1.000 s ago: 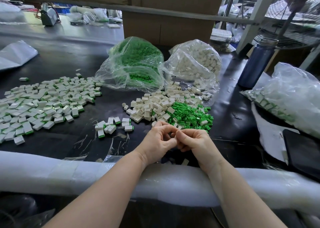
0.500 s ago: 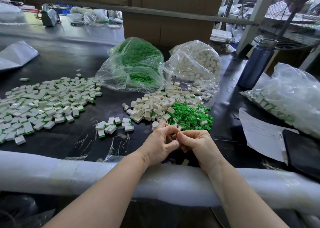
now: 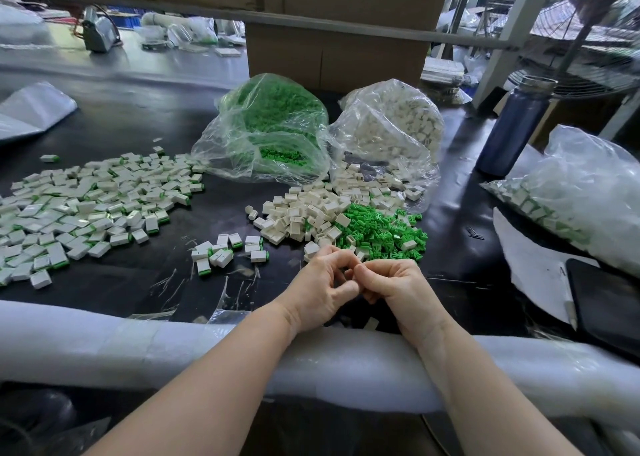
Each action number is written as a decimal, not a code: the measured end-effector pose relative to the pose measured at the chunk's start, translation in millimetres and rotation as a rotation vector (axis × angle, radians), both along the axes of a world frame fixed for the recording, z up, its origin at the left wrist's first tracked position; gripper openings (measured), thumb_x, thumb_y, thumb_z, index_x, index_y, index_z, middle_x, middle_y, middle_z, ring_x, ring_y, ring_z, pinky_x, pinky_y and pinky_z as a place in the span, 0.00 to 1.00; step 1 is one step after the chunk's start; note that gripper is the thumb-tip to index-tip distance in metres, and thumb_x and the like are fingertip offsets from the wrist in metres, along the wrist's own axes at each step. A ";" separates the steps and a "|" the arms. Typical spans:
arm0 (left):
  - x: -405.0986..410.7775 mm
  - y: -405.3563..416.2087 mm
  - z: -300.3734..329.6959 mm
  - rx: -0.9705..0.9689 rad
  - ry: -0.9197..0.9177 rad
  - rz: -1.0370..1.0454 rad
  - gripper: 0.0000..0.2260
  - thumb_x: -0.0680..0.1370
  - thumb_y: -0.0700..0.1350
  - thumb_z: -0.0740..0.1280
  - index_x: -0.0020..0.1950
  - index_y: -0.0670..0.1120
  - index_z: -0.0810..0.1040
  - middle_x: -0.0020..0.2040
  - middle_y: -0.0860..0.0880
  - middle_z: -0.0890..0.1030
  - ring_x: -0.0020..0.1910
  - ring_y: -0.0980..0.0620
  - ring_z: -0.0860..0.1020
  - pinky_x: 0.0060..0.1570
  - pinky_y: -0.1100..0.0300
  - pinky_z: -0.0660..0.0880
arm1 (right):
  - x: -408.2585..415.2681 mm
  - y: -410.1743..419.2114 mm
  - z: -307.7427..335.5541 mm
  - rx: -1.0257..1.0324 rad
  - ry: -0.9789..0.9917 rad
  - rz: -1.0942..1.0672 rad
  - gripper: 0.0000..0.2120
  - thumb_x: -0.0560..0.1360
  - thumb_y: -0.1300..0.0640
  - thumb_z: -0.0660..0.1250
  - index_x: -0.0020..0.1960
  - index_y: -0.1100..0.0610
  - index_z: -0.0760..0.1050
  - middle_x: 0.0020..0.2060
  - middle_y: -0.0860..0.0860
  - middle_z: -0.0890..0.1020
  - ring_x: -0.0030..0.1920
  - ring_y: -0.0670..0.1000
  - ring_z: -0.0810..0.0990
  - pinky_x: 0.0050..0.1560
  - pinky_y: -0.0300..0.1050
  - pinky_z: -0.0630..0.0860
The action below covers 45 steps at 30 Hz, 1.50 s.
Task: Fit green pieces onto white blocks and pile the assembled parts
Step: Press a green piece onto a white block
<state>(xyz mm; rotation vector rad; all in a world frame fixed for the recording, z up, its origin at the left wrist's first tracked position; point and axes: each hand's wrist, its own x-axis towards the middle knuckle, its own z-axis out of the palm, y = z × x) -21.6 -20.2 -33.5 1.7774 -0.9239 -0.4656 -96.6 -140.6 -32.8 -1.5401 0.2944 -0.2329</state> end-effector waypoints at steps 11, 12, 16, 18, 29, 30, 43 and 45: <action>-0.5 -0.5 -1.1 -0.001 -0.008 -0.013 0.09 0.75 0.35 0.64 0.41 0.50 0.74 0.49 0.47 0.69 0.37 0.57 0.69 0.41 0.72 0.69 | -0.2 0.5 0.1 -0.005 0.011 -0.020 0.11 0.73 0.64 0.67 0.33 0.58 0.82 0.26 0.53 0.77 0.26 0.43 0.71 0.29 0.32 0.68; -0.6 -0.9 -1.4 0.001 -0.011 -0.012 0.09 0.75 0.35 0.64 0.41 0.49 0.74 0.49 0.47 0.69 0.37 0.57 0.69 0.41 0.72 0.69 | -0.2 0.5 0.2 -0.003 0.012 -0.023 0.11 0.73 0.65 0.67 0.33 0.58 0.82 0.26 0.53 0.77 0.26 0.43 0.71 0.29 0.32 0.68; 0.0 -0.7 -1.9 0.001 -0.012 -0.011 0.09 0.74 0.35 0.64 0.41 0.49 0.74 0.48 0.48 0.69 0.37 0.57 0.69 0.41 0.72 0.69 | -0.3 0.6 0.3 0.003 0.016 -0.026 0.11 0.73 0.64 0.67 0.32 0.58 0.82 0.25 0.53 0.77 0.26 0.43 0.71 0.28 0.32 0.68; 0.3 -0.3 -1.9 0.004 -0.016 -0.011 0.08 0.74 0.35 0.64 0.42 0.48 0.74 0.48 0.48 0.68 0.37 0.57 0.69 0.41 0.72 0.69 | -0.3 0.3 0.2 0.004 0.016 -0.023 0.11 0.73 0.64 0.67 0.32 0.58 0.82 0.25 0.53 0.77 0.26 0.43 0.71 0.28 0.32 0.68; 0.8 -0.2 -2.4 -0.008 -0.025 0.014 0.09 0.74 0.34 0.64 0.40 0.49 0.74 0.49 0.43 0.70 0.37 0.55 0.69 0.39 0.71 0.69 | 0.6 0.1 -1.0 -0.037 -0.013 0.028 0.12 0.75 0.62 0.65 0.34 0.57 0.82 0.26 0.49 0.76 0.27 0.42 0.70 0.30 0.32 0.68; 0.7 -0.3 -2.5 -0.006 -0.022 0.010 0.09 0.74 0.34 0.64 0.40 0.48 0.74 0.49 0.43 0.70 0.36 0.55 0.69 0.39 0.71 0.69 | 0.5 0.0 -1.1 -0.034 -0.015 0.021 0.12 0.74 0.63 0.66 0.34 0.57 0.82 0.25 0.49 0.76 0.27 0.42 0.70 0.29 0.31 0.68; 0.0 -0.4 -2.6 0.007 -0.019 0.003 0.06 0.74 0.35 0.65 0.43 0.46 0.75 0.51 0.42 0.70 0.38 0.54 0.70 0.40 0.68 0.70 | 0.9 -0.3 -2.9 -0.020 -0.009 -0.022 0.11 0.73 0.65 0.67 0.33 0.59 0.82 0.25 0.53 0.75 0.26 0.43 0.69 0.28 0.32 0.66; -0.4 -0.4 -2.2 0.011 -0.021 0.004 0.06 0.74 0.35 0.65 0.44 0.46 0.75 0.51 0.42 0.70 0.38 0.54 0.70 0.40 0.68 0.70 | 1.3 -0.3 -3.7 -0.029 -0.010 -0.025 0.11 0.74 0.65 0.67 0.33 0.60 0.82 0.25 0.52 0.76 0.26 0.43 0.69 0.28 0.32 0.67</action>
